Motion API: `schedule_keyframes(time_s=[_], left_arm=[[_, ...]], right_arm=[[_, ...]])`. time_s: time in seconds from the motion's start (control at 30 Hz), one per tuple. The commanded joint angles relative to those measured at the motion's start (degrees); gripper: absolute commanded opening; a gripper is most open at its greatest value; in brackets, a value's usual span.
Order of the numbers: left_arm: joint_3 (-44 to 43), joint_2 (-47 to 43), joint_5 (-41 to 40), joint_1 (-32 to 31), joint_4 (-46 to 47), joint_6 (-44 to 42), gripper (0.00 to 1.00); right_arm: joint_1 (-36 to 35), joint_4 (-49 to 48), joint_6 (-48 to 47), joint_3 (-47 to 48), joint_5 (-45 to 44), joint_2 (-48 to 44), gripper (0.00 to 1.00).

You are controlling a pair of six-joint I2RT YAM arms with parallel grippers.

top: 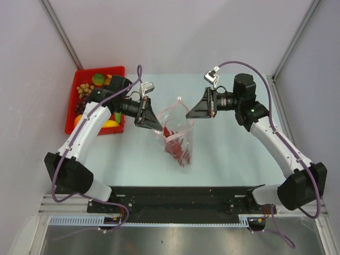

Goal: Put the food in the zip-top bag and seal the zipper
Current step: Adjust the zipper food storage bag at the center of the board.

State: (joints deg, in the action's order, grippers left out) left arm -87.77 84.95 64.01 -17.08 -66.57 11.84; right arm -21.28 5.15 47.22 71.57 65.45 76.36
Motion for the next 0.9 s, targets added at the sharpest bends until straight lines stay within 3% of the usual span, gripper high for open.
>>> schedule_keyframes(time_s=[0.0,0.07,0.17,0.2,0.3,0.47,0.77,0.87], left_arm=[[-2.4,6.6,8.9,-0.1,13.3,14.2,0.00],[-6.1,11.5,8.1,0.0,17.2,17.5,0.00],[-15.3,20.5,5.9,0.6,21.8,21.0,0.00],[-20.5,22.3,2.6,0.7,19.6,18.2,0.00],[-24.2,24.7,-1.9,0.7,16.3,13.3,0.01],[-23.8,22.9,-7.0,2.8,15.0,9.4,0.12],[-29.8,23.0,-14.2,4.1,9.7,1.5,0.14],[-29.9,23.6,-15.0,4.1,8.8,0.4,0.24]], right_arm=[[2.6,-0.5,3.3,0.9,1.8,9.6,0.00],[6.0,-13.0,9.8,1.5,1.5,17.8,0.00],[8.3,-18.2,10.8,4.3,-0.2,25.3,0.00],[8.4,-17.9,10.1,6.0,-0.6,26.0,0.00],[8.3,-15.6,7.1,7.2,-1.0,25.4,0.00],[8.5,-11.1,0.8,7.4,-2.4,19.6,0.00],[7.6,-5.9,-4.5,7.9,-4.3,14.0,0.00],[6.3,-5.5,-5.6,7.9,-4.7,13.5,0.00]])
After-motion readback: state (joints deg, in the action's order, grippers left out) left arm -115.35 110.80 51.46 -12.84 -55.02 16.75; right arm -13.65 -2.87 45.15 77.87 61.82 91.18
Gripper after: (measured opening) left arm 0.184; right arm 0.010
